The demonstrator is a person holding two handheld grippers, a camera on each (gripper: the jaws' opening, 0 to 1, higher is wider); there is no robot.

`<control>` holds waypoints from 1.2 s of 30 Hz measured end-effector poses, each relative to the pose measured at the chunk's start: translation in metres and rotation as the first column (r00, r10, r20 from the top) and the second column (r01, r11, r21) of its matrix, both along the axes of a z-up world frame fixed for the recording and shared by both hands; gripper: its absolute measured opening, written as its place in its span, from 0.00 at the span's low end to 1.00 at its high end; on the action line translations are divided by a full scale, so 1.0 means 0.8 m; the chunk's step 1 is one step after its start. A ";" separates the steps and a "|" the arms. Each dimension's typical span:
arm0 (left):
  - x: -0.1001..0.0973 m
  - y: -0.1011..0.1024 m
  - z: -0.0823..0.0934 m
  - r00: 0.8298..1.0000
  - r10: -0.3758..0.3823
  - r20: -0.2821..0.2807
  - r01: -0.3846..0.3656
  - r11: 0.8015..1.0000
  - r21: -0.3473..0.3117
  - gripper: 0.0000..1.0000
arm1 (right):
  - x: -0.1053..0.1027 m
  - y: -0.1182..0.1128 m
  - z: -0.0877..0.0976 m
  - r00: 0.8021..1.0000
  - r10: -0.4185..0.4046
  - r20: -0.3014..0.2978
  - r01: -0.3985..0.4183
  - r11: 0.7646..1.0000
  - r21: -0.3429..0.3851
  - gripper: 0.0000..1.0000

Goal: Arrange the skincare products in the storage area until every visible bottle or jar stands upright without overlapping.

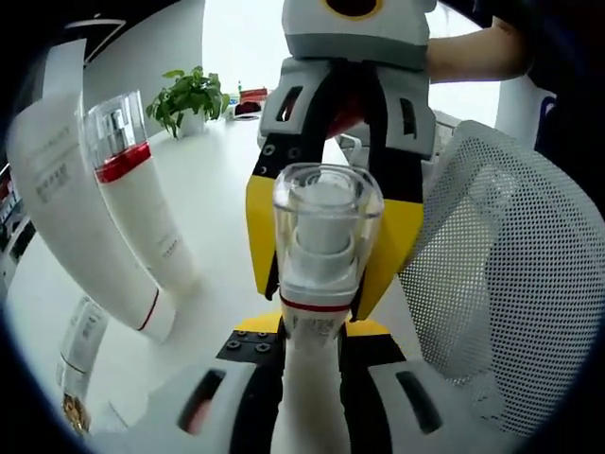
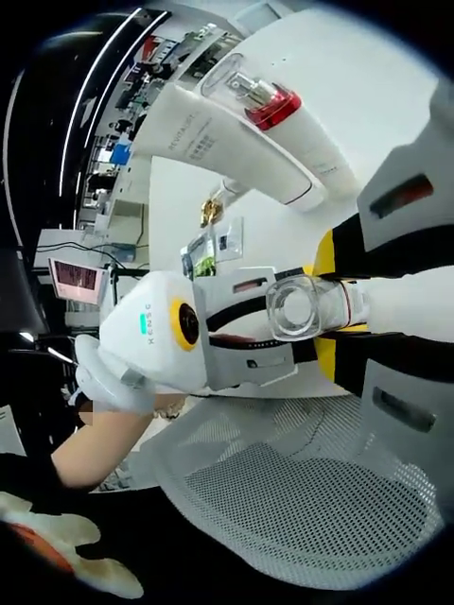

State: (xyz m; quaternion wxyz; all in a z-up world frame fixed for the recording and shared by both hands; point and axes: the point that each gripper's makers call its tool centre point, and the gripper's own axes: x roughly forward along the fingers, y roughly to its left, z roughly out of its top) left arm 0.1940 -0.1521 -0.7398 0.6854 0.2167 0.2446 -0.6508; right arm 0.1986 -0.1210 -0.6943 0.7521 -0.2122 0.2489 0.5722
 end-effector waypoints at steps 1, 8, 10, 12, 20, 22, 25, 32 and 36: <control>0.002 -0.001 0.000 1.000 -0.001 0.003 0.001 1.000 -0.001 0.20 | 0.003 -0.001 0.000 1.000 -0.006 -0.004 0.006 1.000 0.001 0.20; 0.019 -0.008 0.000 1.000 -0.008 0.006 0.008 1.000 -0.014 0.20 | 0.027 -0.013 0.002 0.993 -0.116 -0.016 0.117 0.992 0.050 0.27; 0.021 -0.009 0.000 1.000 -0.015 0.009 0.015 1.000 -0.013 0.20 | 0.029 -0.017 0.003 0.992 -0.122 -0.015 0.123 0.991 0.055 0.28; 0.025 -0.011 0.001 1.000 -0.020 0.012 0.020 1.000 -0.013 0.20 | 0.032 -0.023 0.002 0.990 -0.139 -0.016 0.140 0.989 0.053 0.28; 0.049 -0.020 -0.001 1.000 -0.020 0.014 0.020 1.000 -0.014 0.20 | 0.046 -0.048 0.002 0.975 -0.220 -0.026 0.222 0.972 0.075 0.28; 0.053 -0.022 0.000 1.000 -0.021 0.018 0.021 1.000 -0.014 0.20 | 0.047 -0.053 0.003 0.971 -0.237 -0.030 0.239 0.968 0.083 0.28; 0.061 -0.024 0.000 1.000 -0.019 0.020 0.019 1.000 -0.016 0.20 | 0.051 -0.060 0.001 0.967 -0.252 -0.034 0.254 0.963 0.085 0.28; 0.077 -0.027 0.001 1.000 -0.005 0.024 0.005 1.000 -0.020 0.20 | 0.060 -0.074 0.004 0.949 -0.311 -0.056 0.316 0.941 0.125 0.28; 0.083 -0.027 -0.001 1.000 -0.001 0.025 0.001 1.000 -0.023 0.20 | 0.063 -0.078 0.004 0.945 -0.321 -0.056 0.326 0.938 0.122 0.28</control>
